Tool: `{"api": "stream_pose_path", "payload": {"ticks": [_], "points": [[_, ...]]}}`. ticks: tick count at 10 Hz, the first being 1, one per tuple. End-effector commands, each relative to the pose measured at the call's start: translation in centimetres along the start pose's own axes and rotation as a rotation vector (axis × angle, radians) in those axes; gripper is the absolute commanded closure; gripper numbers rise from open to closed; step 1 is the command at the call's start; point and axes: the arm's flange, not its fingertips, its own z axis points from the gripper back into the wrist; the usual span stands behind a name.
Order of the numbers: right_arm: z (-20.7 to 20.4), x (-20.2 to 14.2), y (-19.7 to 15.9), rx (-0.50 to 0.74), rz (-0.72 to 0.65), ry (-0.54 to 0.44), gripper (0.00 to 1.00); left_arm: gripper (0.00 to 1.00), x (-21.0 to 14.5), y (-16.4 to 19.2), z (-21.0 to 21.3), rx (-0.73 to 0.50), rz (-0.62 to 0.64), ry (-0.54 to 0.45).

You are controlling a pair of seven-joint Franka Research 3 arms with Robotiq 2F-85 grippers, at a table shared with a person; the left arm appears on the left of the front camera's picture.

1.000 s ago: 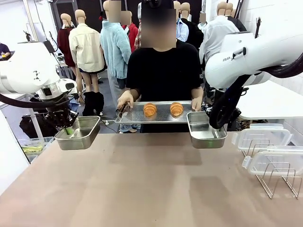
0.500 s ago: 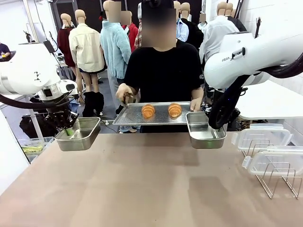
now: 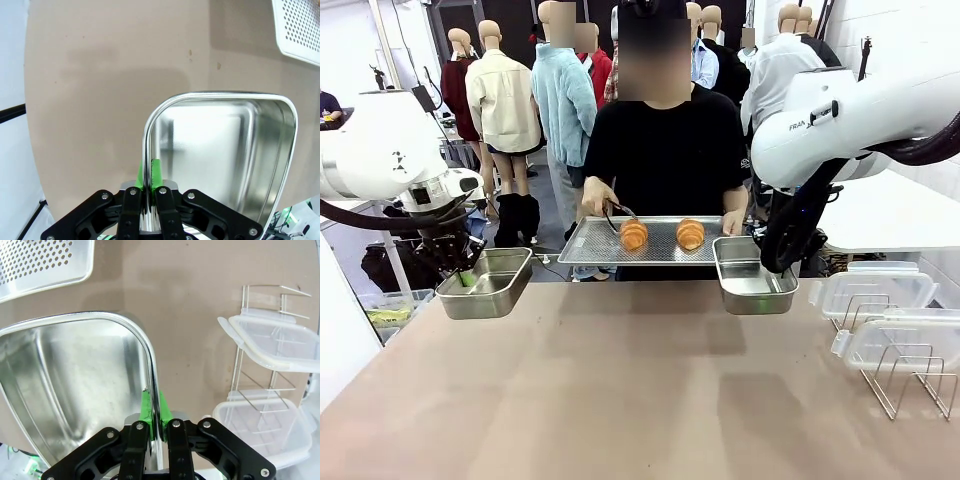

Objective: Place the bread in airtight containers.
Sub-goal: Once an object is inside an Airtight Container , place the container in the center of the table.

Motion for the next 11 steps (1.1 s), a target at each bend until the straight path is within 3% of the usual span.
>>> {"api": "stream_pose_path", "payload": {"ticks": [1,11], "points": [[0.03,0.0,-0.05,0.003,0.008,-0.011,1.0,1.0,-0.01,0.15,0.28,0.005,-0.016,-0.004],[0.03,0.0,-0.05,0.003,0.008,-0.011,1.0,1.0,-0.01,0.15,0.28,0.005,-0.016,-0.004]]}}
